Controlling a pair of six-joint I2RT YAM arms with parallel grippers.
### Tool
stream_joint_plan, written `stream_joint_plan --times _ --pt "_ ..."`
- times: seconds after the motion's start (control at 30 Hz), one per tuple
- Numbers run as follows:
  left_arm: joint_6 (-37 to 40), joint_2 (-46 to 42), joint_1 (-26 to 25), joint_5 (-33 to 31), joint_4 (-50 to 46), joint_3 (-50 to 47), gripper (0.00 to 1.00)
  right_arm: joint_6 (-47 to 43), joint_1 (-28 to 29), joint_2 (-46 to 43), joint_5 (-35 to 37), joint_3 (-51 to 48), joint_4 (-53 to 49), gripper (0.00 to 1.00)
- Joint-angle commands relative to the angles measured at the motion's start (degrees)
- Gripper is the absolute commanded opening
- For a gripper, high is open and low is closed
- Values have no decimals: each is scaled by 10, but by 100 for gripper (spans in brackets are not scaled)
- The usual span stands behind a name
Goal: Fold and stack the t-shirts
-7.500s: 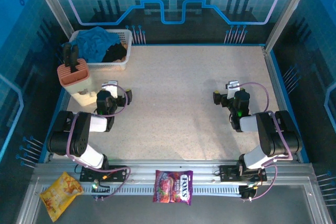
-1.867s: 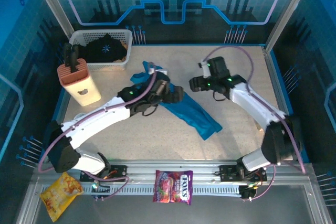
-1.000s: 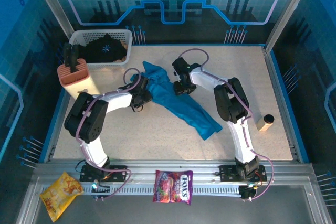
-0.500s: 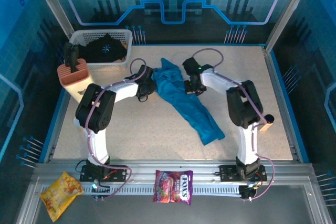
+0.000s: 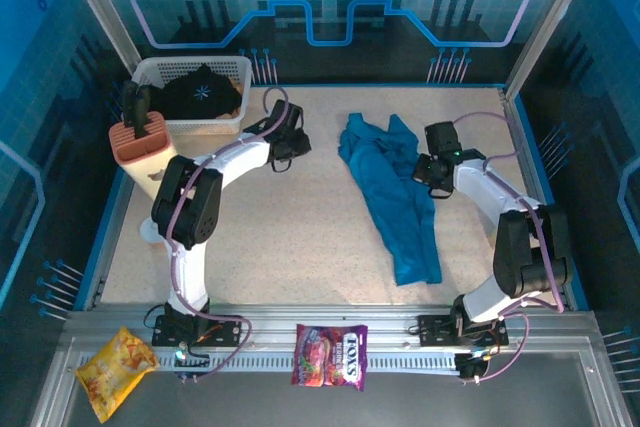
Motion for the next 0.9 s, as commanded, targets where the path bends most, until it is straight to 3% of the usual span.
stream_joint_plan --times 0.0,0.07,0.13,0.23,0.33,0.5,0.67,0.73,0.87 --pt "34 -45 -64 78 -35 3 40 20 -13 -1 -20 -9 27 0" --pt "35 -46 -103 94 -47 6 47 19 -16 1 -21 -7 28 0" --pt "20 -38 -139 111 -48 3 48 18 -20 0 -21 -6 29 0" --pt "-16 -15 -182 131 -24 -10 42 12 -27 -2 -22 -3 27 0" --pt "-42 17 -212 112 -35 -4 37 8 -35 -9 -27 -5 26 0" --pt "-78 44 -224 91 -54 -2 28 4 -45 -24 -36 -15 31 0" --pt "-91 40 -231 28 -124 14 20 4 -52 -32 -47 -24 37 0" --pt "-94 39 -232 22 -125 11 24 5 -53 -32 -50 -26 40 0" --pt "-102 54 -231 36 -103 11 43 6 -54 -30 -57 -25 43 0"
